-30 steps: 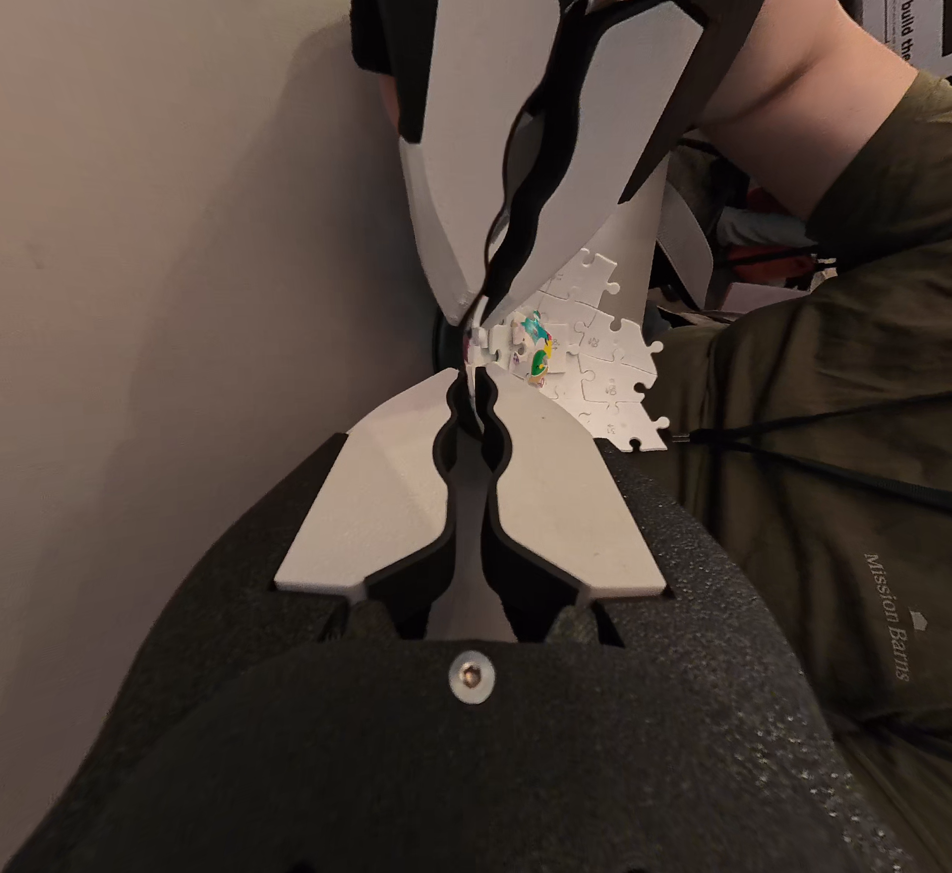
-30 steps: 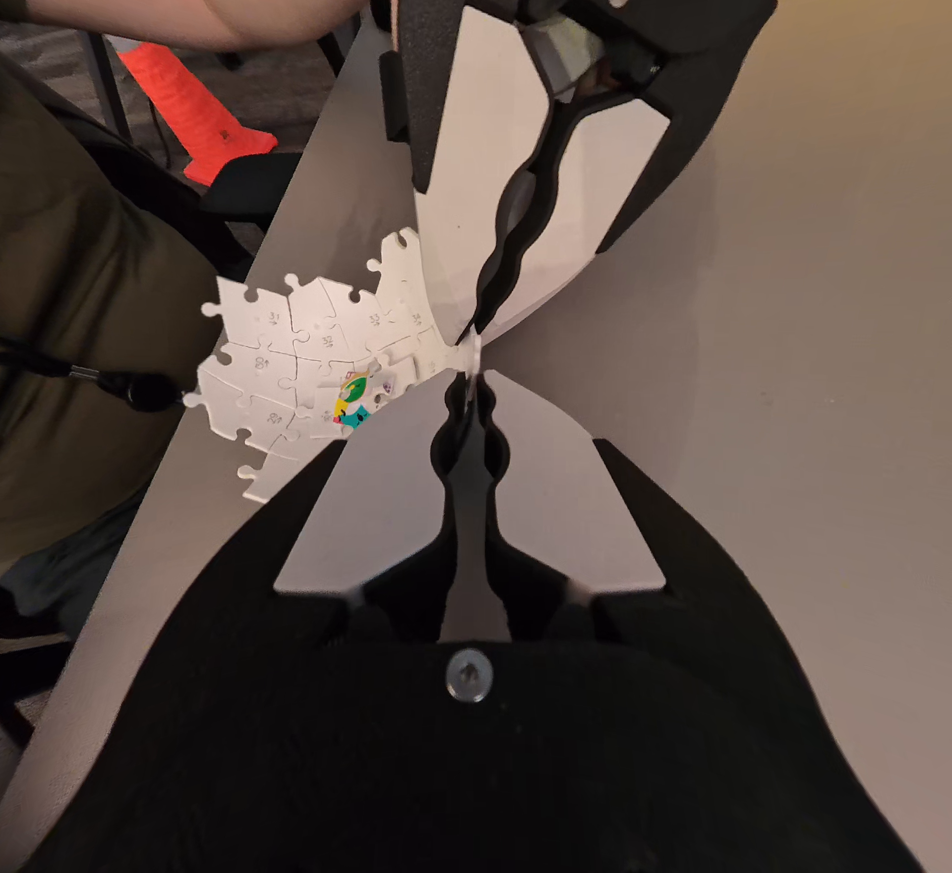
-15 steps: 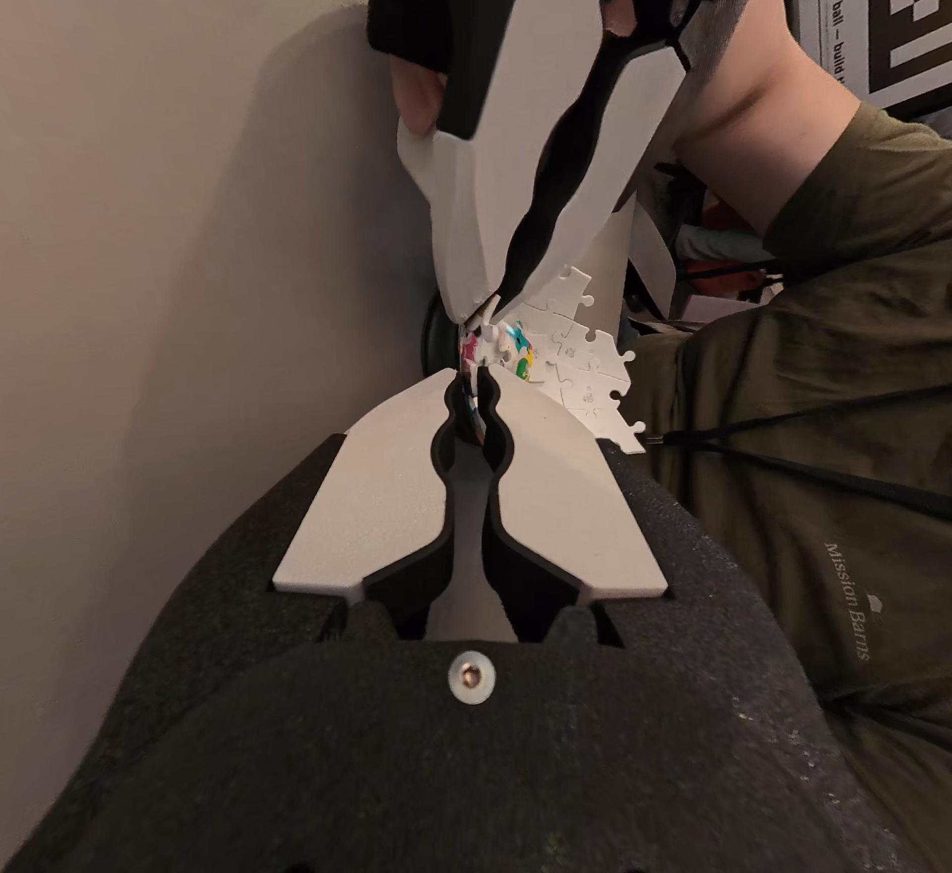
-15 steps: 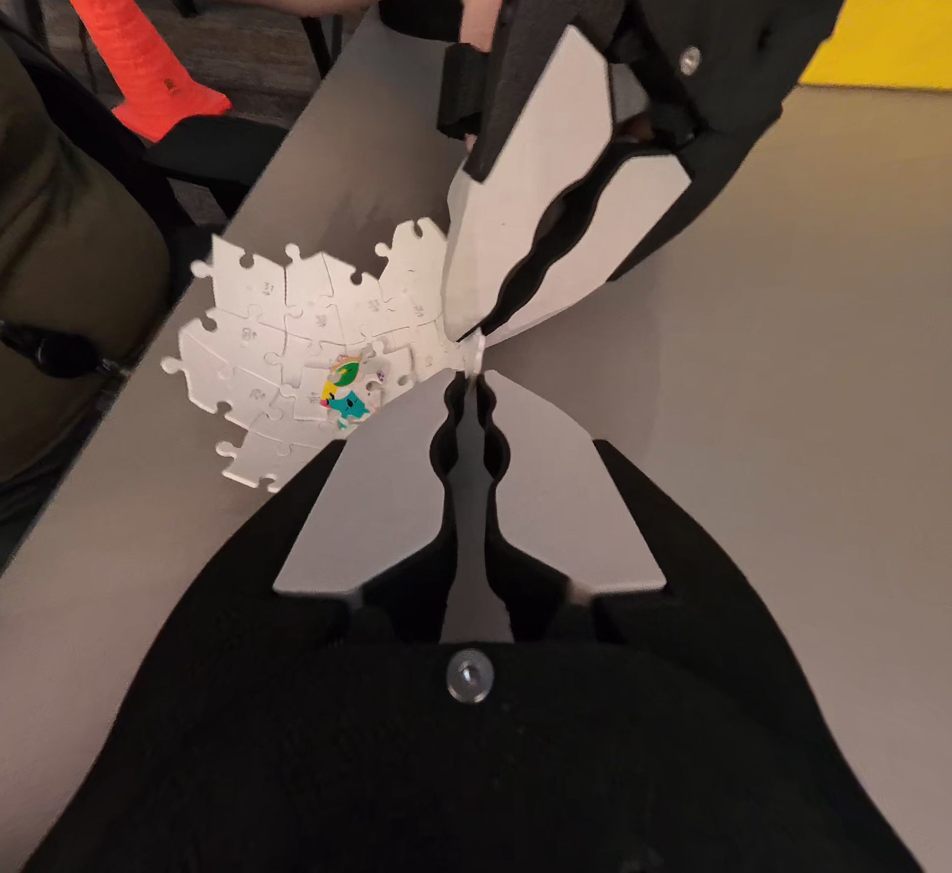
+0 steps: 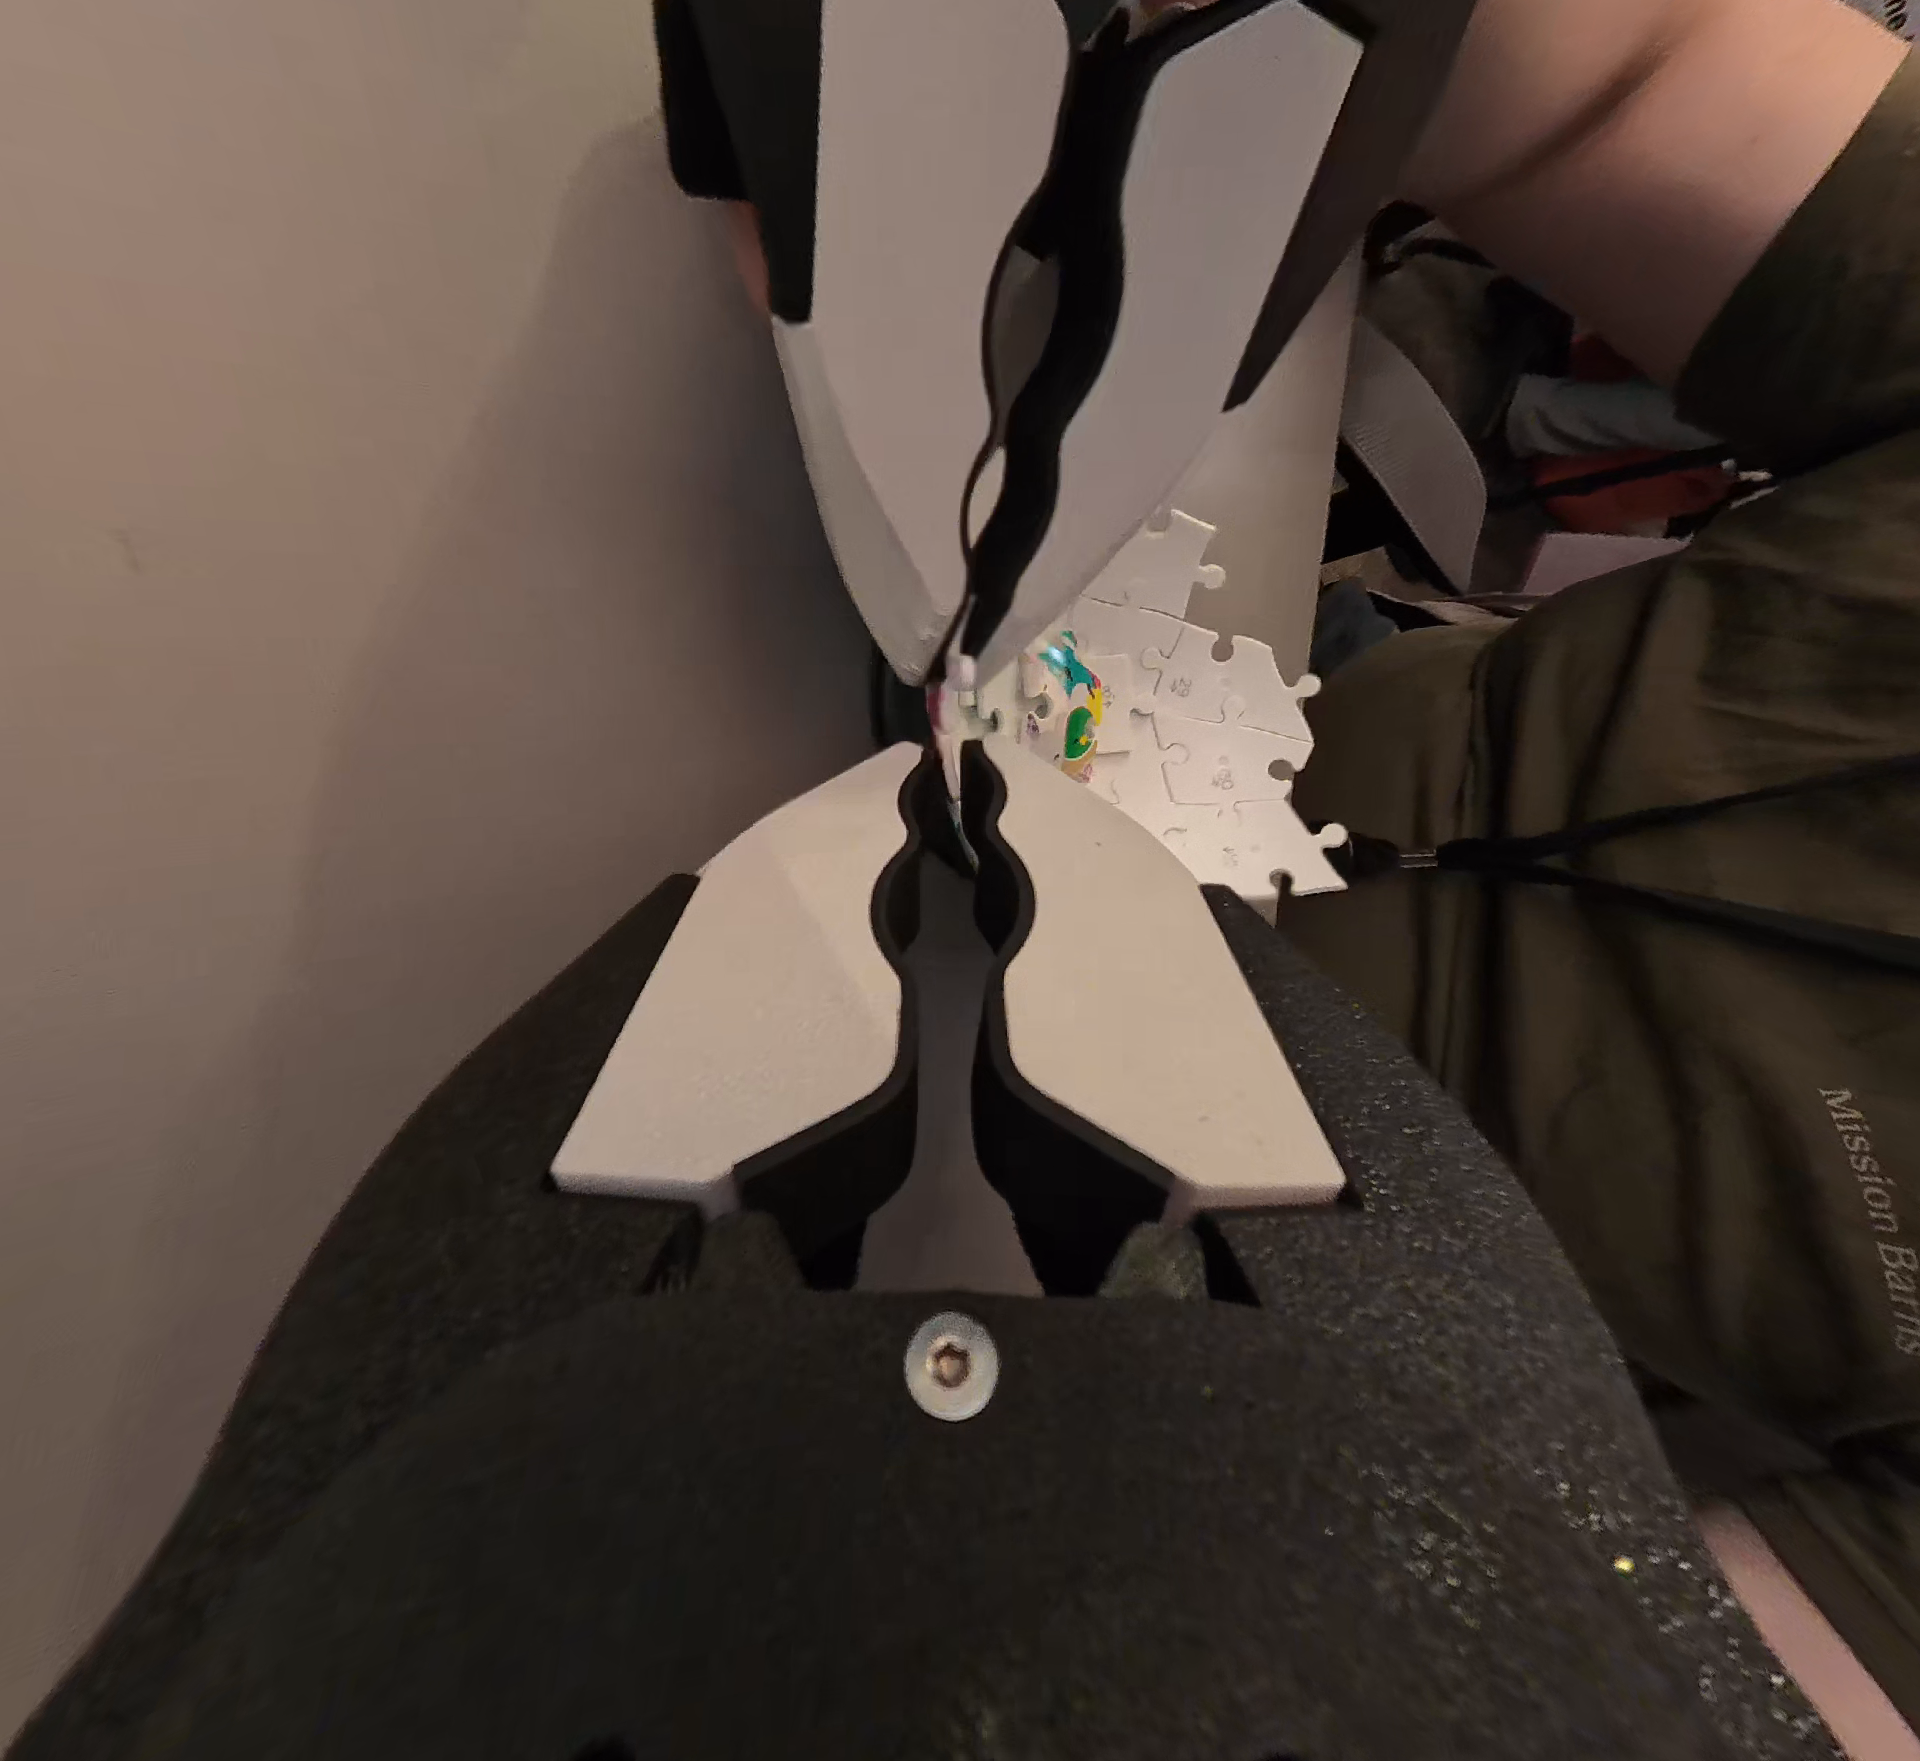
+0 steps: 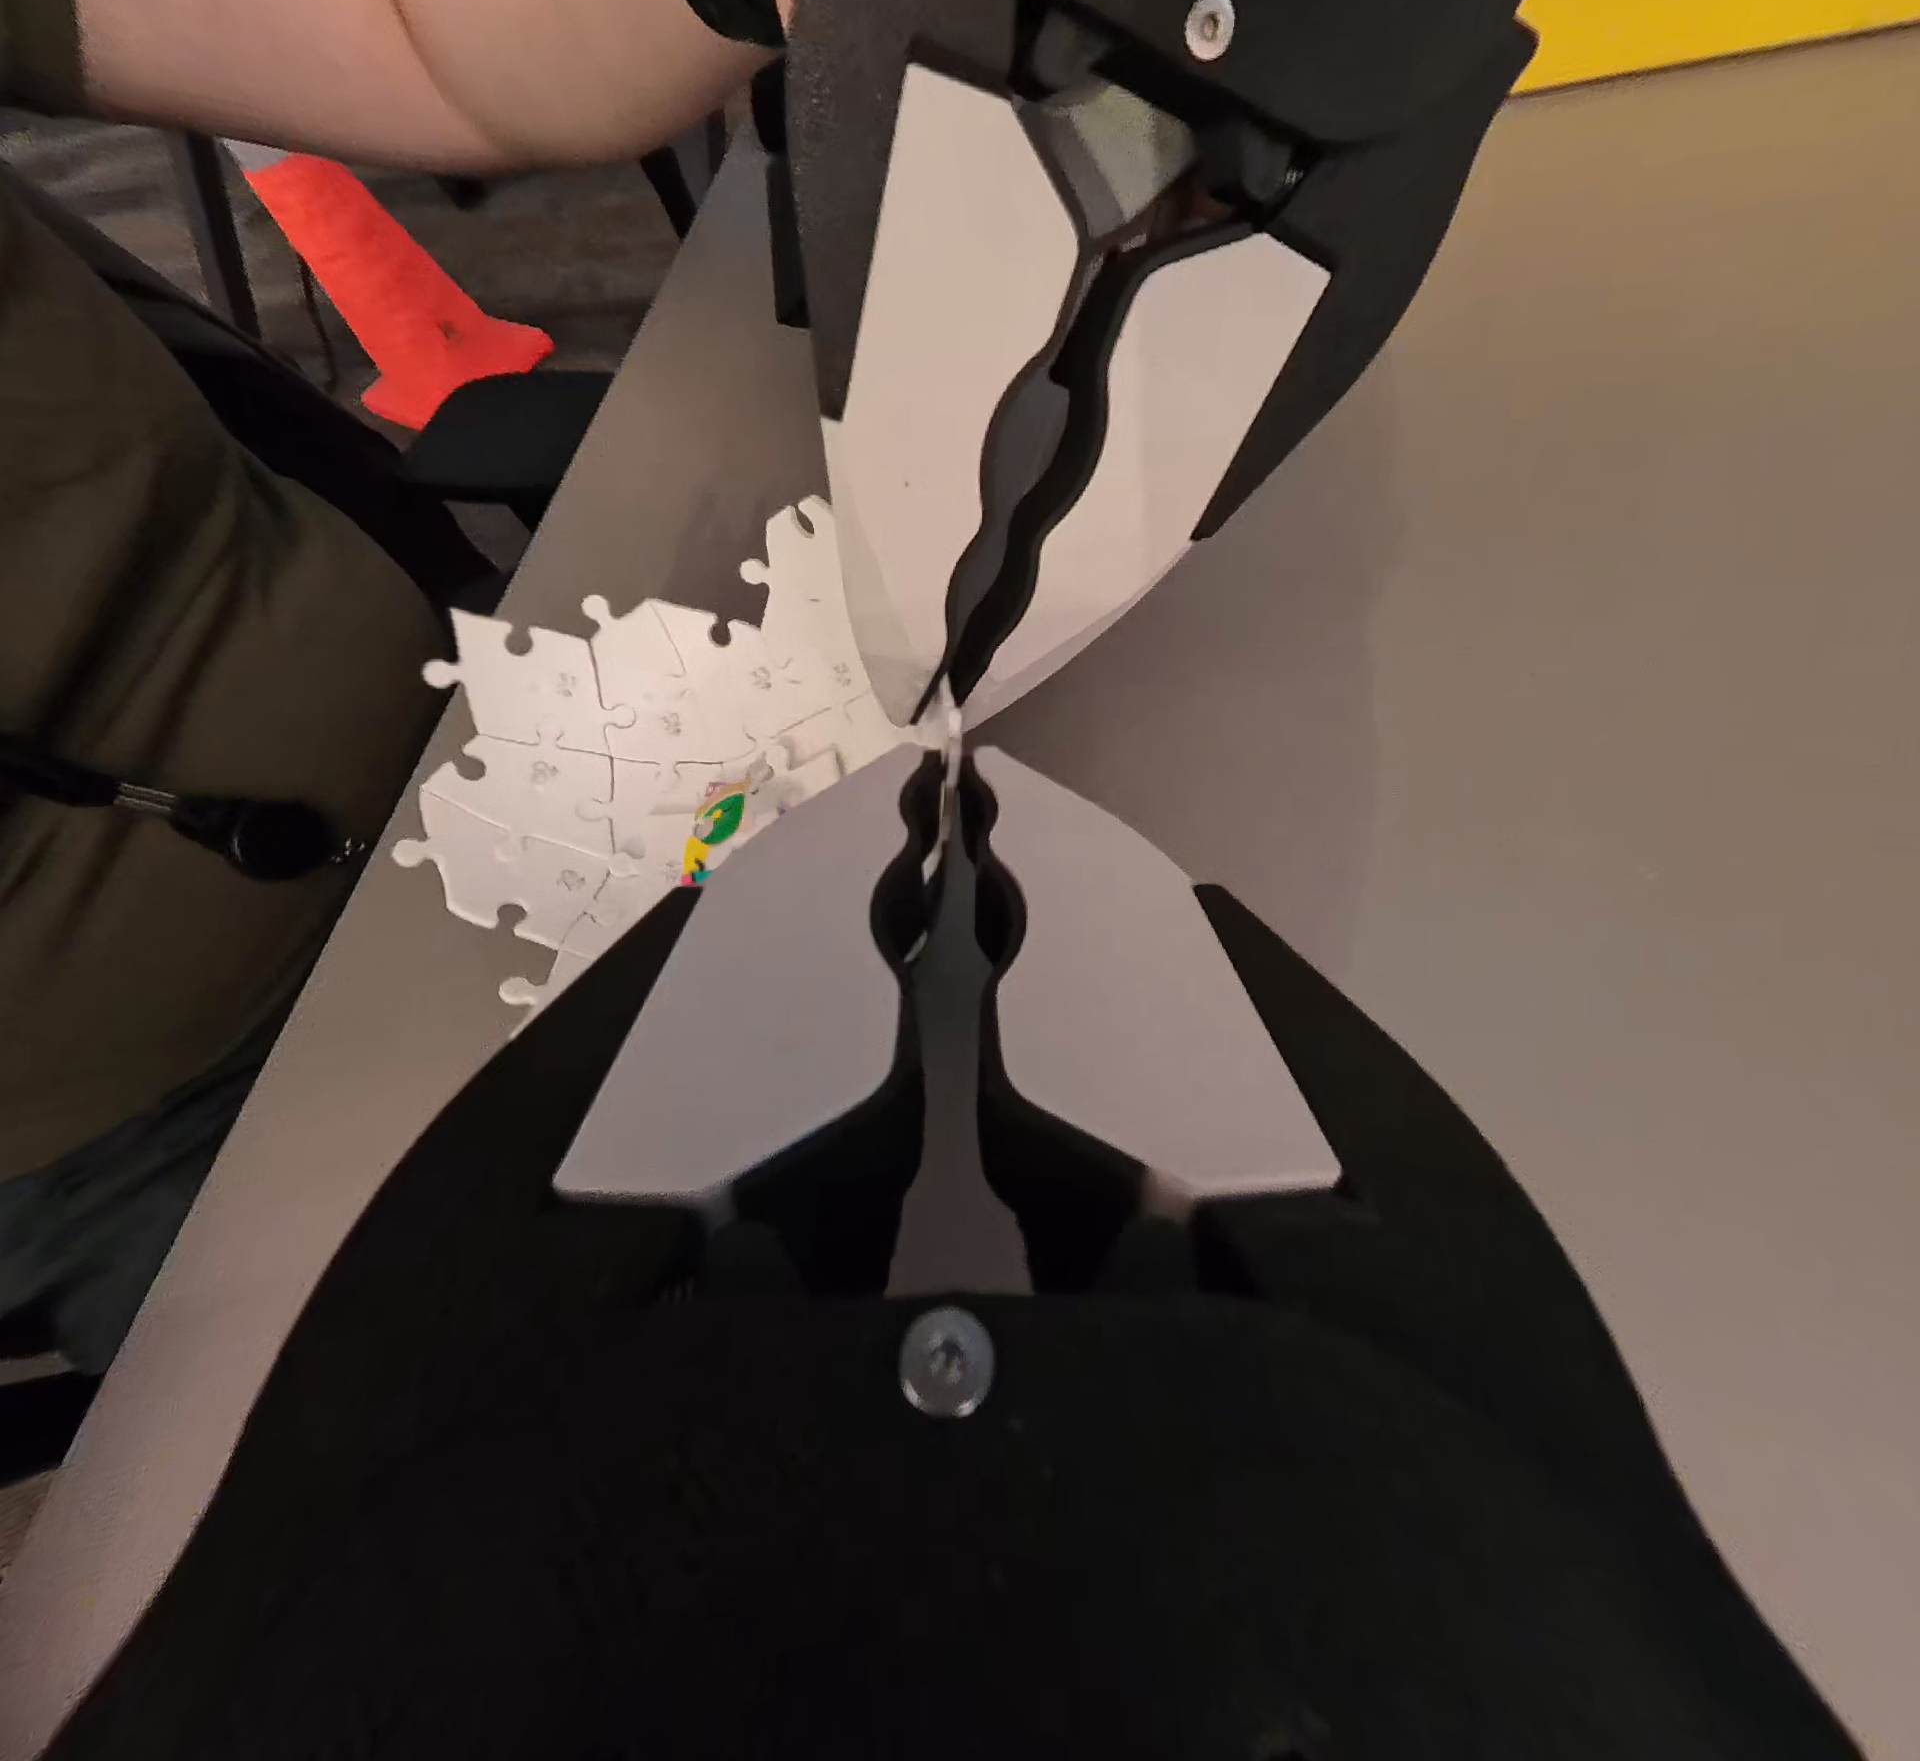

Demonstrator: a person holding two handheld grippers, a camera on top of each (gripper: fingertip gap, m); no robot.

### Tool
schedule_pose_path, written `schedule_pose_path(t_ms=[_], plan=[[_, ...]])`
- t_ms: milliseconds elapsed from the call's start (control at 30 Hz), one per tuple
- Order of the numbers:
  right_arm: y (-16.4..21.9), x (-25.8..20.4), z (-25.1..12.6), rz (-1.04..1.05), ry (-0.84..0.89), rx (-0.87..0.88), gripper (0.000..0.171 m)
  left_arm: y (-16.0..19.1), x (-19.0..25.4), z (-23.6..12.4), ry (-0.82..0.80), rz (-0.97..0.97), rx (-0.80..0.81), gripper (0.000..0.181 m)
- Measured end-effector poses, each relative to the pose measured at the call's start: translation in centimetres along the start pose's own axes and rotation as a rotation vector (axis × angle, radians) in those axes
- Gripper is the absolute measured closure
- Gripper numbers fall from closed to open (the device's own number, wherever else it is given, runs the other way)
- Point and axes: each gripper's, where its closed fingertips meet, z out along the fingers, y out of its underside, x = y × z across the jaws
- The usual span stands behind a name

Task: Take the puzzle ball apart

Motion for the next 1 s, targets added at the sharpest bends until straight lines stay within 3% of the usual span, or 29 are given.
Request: schedule_pose_path(t_ms=[667,1000], plan=[[0.1,-0.5,-0.3,-0.22,0.051,-0.035,0.166,-0.2,-0.1,0.1,0.049,-0.057,-0.006,0.178],[0.9,0.4,-1.0,0.078,0.018,-0.002,0.154,-0.9,-0.3,-0.7,0.015,-0.029,0.071,0.177]])
